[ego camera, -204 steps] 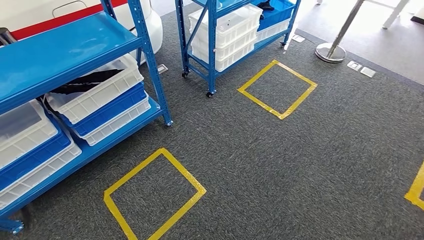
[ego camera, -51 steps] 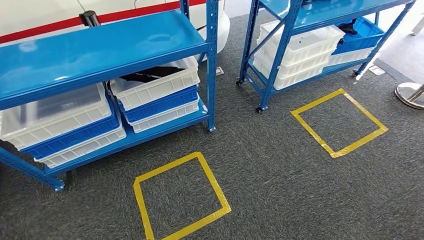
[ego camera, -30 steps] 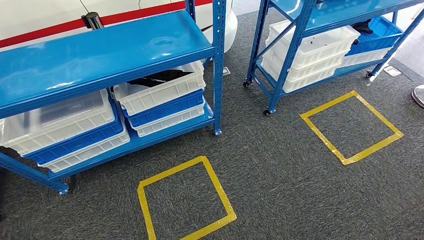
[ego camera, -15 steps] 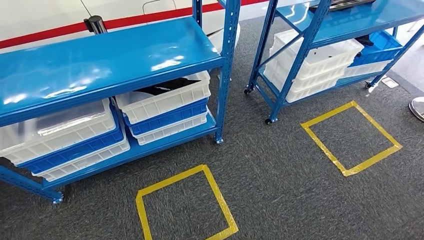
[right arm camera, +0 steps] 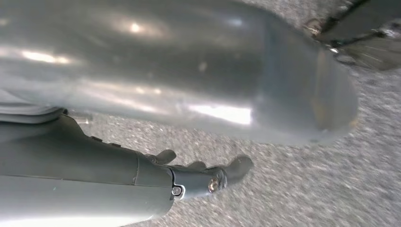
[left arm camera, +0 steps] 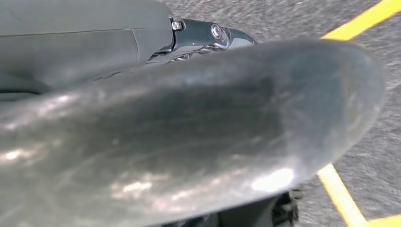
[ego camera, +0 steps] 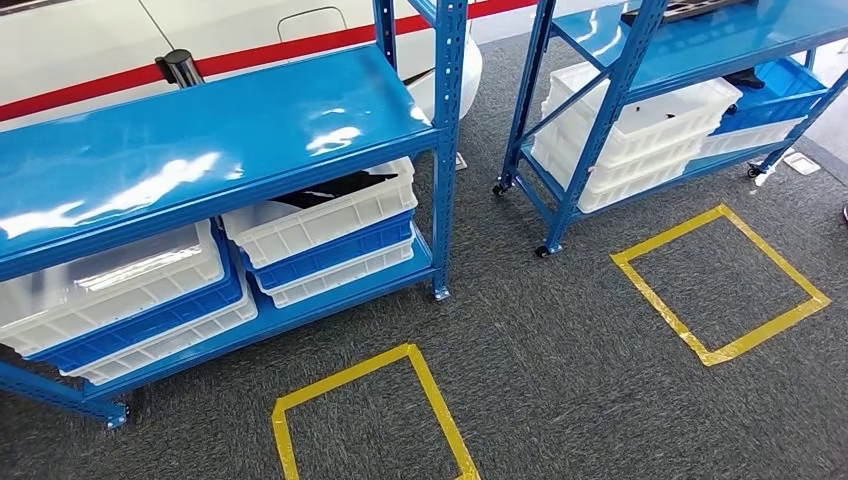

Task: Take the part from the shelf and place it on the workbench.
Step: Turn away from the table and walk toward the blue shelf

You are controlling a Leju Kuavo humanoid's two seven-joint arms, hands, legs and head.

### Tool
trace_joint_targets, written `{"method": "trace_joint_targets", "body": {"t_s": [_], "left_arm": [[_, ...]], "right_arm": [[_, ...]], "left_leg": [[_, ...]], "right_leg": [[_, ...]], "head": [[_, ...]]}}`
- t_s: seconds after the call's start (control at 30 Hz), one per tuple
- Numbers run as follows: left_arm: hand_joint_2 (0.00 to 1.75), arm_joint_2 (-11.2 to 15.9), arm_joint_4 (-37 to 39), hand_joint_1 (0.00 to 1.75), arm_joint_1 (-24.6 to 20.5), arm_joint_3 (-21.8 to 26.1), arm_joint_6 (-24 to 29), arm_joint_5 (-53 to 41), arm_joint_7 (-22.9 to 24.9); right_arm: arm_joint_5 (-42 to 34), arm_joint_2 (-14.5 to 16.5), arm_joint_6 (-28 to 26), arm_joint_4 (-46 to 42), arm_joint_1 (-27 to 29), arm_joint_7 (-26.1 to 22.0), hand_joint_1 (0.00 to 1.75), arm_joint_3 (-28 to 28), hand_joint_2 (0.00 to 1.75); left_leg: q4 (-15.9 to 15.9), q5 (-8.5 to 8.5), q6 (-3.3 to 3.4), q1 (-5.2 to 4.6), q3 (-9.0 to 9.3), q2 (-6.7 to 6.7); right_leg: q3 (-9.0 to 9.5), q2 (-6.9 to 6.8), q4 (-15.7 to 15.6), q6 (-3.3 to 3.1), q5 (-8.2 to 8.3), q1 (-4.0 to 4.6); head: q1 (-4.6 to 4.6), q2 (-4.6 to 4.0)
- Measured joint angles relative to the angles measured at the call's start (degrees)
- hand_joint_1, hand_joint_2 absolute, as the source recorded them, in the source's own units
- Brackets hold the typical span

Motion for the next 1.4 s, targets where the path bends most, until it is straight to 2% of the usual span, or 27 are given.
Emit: {"method": "trace_joint_targets", "body": {"t_s": [0.07, 0.1, 0.13, 0.17, 0.23, 0.27, 0.3, 0.37, 0.43, 0.47, 0.5, 0.53, 0.6, 0.63, 0.67, 0.73, 0.77, 0.83, 0.87, 0.93, 0.97, 1.0, 1.13, 1.2, 1.3, 1.37, 1.4], "left_arm": [[0.0, -0.01, 0.01, 0.0, -0.04, -0.01, -0.05, -0.02, 0.01], [0.0, -0.01, 0.02, 0.0, -0.02, -0.01, -0.06, -0.02, 0.02], [0.0, -0.01, 0.02, 0.0, 0.04, -0.01, -0.05, -0.03, 0.02], [0.0, -0.01, 0.02, 0.0, 0.1, -0.01, -0.05, -0.02, 0.03], [0.0, 0.03, 0.02, 0.0, 0.19, -0.01, -0.04, -0.02, 0.03], [0.0, 0.05, 0.02, 0.0, 0.18, -0.01, -0.04, -0.02, 0.04], [0.0, 0.07, 0.02, 0.0, 0.14, -0.01, -0.04, -0.02, 0.05], [0.0, 0.08, 0.02, 0.0, 0.14, -0.01, -0.04, -0.02, 0.07], [0.0, 0.07, 0.02, 0.0, 0.28, -0.01, -0.03, -0.02, -0.01], [0.0, 0.06, 0.02, 0.0, 0.31, -0.01, 0.01, -0.02, -0.08], [0.0, 0.05, 0.02, 0.0, 0.27, -0.01, 0.05, -0.02, -0.17], [0.0, 0.06, 0.02, 0.0, 0.19, -0.01, 0.1, 0.01, -0.26], [0.0, 0.09, 0.02, 0.0, 0.03, -0.01, 0.17, 0.05, -0.43], [0.0, 0.1, 0.02, 0.0, 0.02, -0.01, 0.18, 0.07, -0.49], [0.0, 0.1, 0.02, 0.0, 0.04, -0.01, 0.18, 0.07, -0.54], [0.0, 0.07, 0.02, 0.0, 0.1, 0.0, 0.2, 0.07, -0.64], [0.0, 0.05, 0.02, 0.0, 0.11, 0.0, 0.26, 0.07, -0.74], [0.0, 0.05, 0.02, 0.0, 0.06, -0.01, 0.58, 0.07, -1.07], [0.0, 0.06, 0.02, 0.0, 0.05, -0.01, 0.88, 0.07, -1.32], [0.0, 0.08, 0.02, 0.0, 0.03, -0.01, 1.48, 0.08, -1.84], [0.0, 0.08, 0.02, 0.0, 0.05, -0.01, 1.66, 0.08, -2.01], [0.0, 0.09, 0.02, 0.0, 0.03, -0.01, 1.81, 0.09, -2.21], [0.0, 0.09, 0.02, 0.0, -0.05, -0.01, 2.18, 0.22, -3.72], [0.0, 0.09, 0.02, 0.0, -0.09, -0.01, 2.26, 0.32, -4.06], [0.0, 0.09, 0.02, 0.0, -0.1, -0.01, 2.32, 0.37, -4.24], [0.0, 0.09, 0.02, 0.0, -0.11, -0.01, 2.4, 0.37, -4.26], [0.0, 0.1, 0.02, 0.0, -0.1, -0.01, 2.49, 0.37, -4.26]], "right_arm": [[0.02, 0.01, 0.0, 0.0, -0.17, -0.05, 0.0, 0.0, 0.0], [0.02, 0.03, 0.0, 0.0, -0.22, -0.07, 0.0, 0.0, 0.0], [0.02, 0.04, 0.0, 0.0, -0.21, -0.09, 0.0, 0.0, 0.0], [0.02, 0.04, 0.0, 0.0, -0.14, -0.1, 0.0, 0.0, 0.0], [0.02, 0.07, 0.0, 0.01, 0.04, -0.11, 0.0, 0.0, 0.0], [0.02, 0.09, 0.0, 0.03, 0.07, -0.11, 0.0, 0.0, 0.0], [0.02, 0.14, 0.0, 0.05, -0.02, -0.12, 0.0, 0.0, 0.0], [0.02, 0.2, 0.0, 0.09, -0.24, -0.13, 0.0, 0.0, 0.0], [0.02, 0.19, 0.01, 0.09, -0.31, -0.14, 0.0, 0.0, 0.0], [0.02, 0.16, 0.02, 0.09, -0.33, -0.15, 0.0, 0.0, 0.0], [0.02, 0.14, 0.02, 0.09, -0.38, -0.17, 0.0, 0.0, 0.0], [0.02, 0.11, 0.02, 0.1, -0.44, -0.21, 0.0, 0.0, 0.0], [0.03, 0.09, 0.02, 0.11, -0.49, -0.27, 0.0, 0.0, 0.0], [0.03, 0.08, 0.01, 0.11, -0.45, -0.28, 0.0, 0.0, 0.0], [0.04, 0.05, 0.01, 0.11, -0.33, -0.28, 0.0, 0.0, 0.0], [0.04, -0.04, 0.02, 0.11, -0.11, -0.33, 0.0, 0.0, 0.0], [0.07, -0.09, 0.02, 0.12, -0.04, -0.38, 0.0, 0.0, 0.0], [0.11, -0.08, 0.03, 0.14, -0.16, -0.48, 0.0, 0.0, 0.0], [0.13, -0.02, 0.03, 0.16, -0.21, -0.51, 0.0, 0.0, 0.0], [0.11, 0.03, 0.04, 0.17, -0.22, -0.58, 0.0, -0.01, 0.0], [0.09, 0.04, 0.04, 0.17, -0.17, -0.61, 0.0, -0.02, 0.0], [0.07, 0.03, 0.02, 0.17, -0.16, -0.71, 0.0, -0.02, 0.0], [0.03, 0.07, -0.32, 0.17, -0.37, -1.79, 0.0, -0.02, 0.0], [0.03, 0.08, -0.39, 0.17, -0.44, -1.99, 0.0, -0.02, 0.0], [0.16, 0.03, -0.46, 0.17, -0.45, -2.2, 0.0, -0.02, 0.0], [0.38, 0.03, -0.52, 0.17, -0.44, -2.4, 0.0, -0.02, 0.0], [0.49, 0.05, -0.56, 0.17, -0.44, -2.49, 0.0, -0.02, 0.0]], "left_leg": [[7.34, -2.76, -0.35, 0.09, -4.66, 0.08], [9.84, -3.65, -0.45, 0.15, -6.74, 0.08], [10.43, -3.34, -0.47, 0.19, -7.96, 0.08], [8.93, -1.63, -0.41, 0.22, -8.16, 0.1], [2.11, 3.9, -0.06, 0.21, -6.46, 0.18], [-0.82, 4.98, 0.17, 0.07, -5.66, 0.25], [-2.62, 5.2, 0.46, -0.12, -5.15, 0.3], [-3.54, 4.04, 1.35, -0.53, -4.98, 0.33], [-4.14, 5.3, 2.42, -0.34, -3.69, 0.3], [-4.28, 5.73, 2.8, -0.19, -3.01, 0.32], [-4.37, 5.87, 3.04, -0.03, -2.45, 0.29], [-4.41, 5.71, 3.17, -0.02, -2.29, 0.28], [-4.41, 5.2, 3.32, -0.08, -2.07, 0.16], [-4.41, 4.89, 3.31, -0.11, -1.81, 0.07], [-4.41, 4.51, 3.25, -0.12, -1.38, -0.05], [-4.43, 3.72, 2.95, -0.09, -0.34, -0.24], [-4.47, 3.34, 2.71, -0.11, 0.19, -0.29], [-4.69, 2.79, 2.14, -0.24, 0.66, -0.27], [-4.81, 2.66, 2.23, -0.36, 0.81, -0.19], [-5.14, 2.52, 2.9, -0.56, 0.96, -0.01], [-5.34, 2.52, 3.33, -0.64, 1.17, 0.08], [-5.61, 2.48, 3.42, -0.67, 1.35, 0.12], [-6.37, 2.35, 3.17, -0.7, 1.85, 0.28], [-6.58, 2.38, 2.82, -0.69, 1.93, 0.3], [-6.8, 2.46, 1.74, -0.66, 2.0, 0.3], [-6.7, 2.43, 1.59, -0.7, 2.0, 0.3], [-6.61, 2.44, 1.76, -0.76, 1.97, 0.29]], "right_leg": [[0.75, 0.04, -0.01, -0.54, -0.68, 0.14], [1.15, 0.11, -0.01, -0.62, -1.06, 0.21], [1.69, 0.19, -0.01, -0.57, -1.47, 0.26], [2.35, 0.26, -0.01, -0.46, -1.92, 0.28], [3.65, 0.35, -0.04, -0.13, -2.9, 0.29], [3.98, 0.38, -0.09, 0.15, -3.35, 0.37], [4.14, 0.4, -0.21, 0.5, -3.76, 0.42], [4.96, 0.43, -0.25, 1.4, -3.95, 0.62], [5.98, 0.43, 0.15, 2.04, -4.44, 0.75], [5.64, 0.43, 1.1, 2.14, -5.07, 0.79], [4.44, 0.42, 3.32, 2.11, -6.06, 0.73], [2.44, 0.41, 6.54, 2.0, -7.2, 0.65], [-2.81, 0.41, 13.63, 2.01, -9.41, 0.57], [-4.62, 0.41, 15.29, 2.28, -9.67, 0.56], [-5.43, 0.41, 14.77, 2.81, -8.76, 0.55], [-4.0, 0.33, 7.96, 3.94, -3.99, 0.53], [-3.17, 0.2, 4.54, 3.84, -2.16, 0.58], [-2.22, -0.12, 1.22, 2.62, -0.57, 0.83], [-2.11, -0.2, 1.05, 2.15, -0.39, 0.85], [-1.49, -0.1, 0.59, 2.02, 0.96, 0.77], [-1.4, -0.04, 0.55, 2.04, 1.08, 0.74], [-1.31, 0.0, 0.55, 1.84, 0.98, 0.79], [-1.16, 0.03, 0.53, 1.31, 0.62, 0.86], [-1.16, 0.03, 0.53, 1.23, 0.57, 0.89], [-1.16, 0.02, 0.54, 1.18, 0.55, 0.93], [-1.11, 0.03, 0.46, 1.24, 0.6, 0.77], [-1.07, 0.02, 0.36, 1.36, 0.69, 0.62]], "head": [[-0.04, 0.0], [-0.02, 0.0], [-0.01, 0.0], [-0.03, 0.0], [-0.02, 0.0], [-0.01, 0.0], [0.02, 0.0], [-0.01, 0.0], [0.0, 0.0], [0.07, 0.0], [0.19, 0.0], [0.27, 0.0], [0.36, 0.0], [0.35, 0.0], [0.38, 0.0], [0.41, 0.0], [0.39, 0.0], [0.4, 0.0], [0.4, 0.0], [0.38, 0.0], [0.38, 0.0], [0.37, 0.0], [0.39, 0.0], [0.39, 0.0], [0.4, 0.0], [0.41, 0.0], [0.41, 0.0]]}}
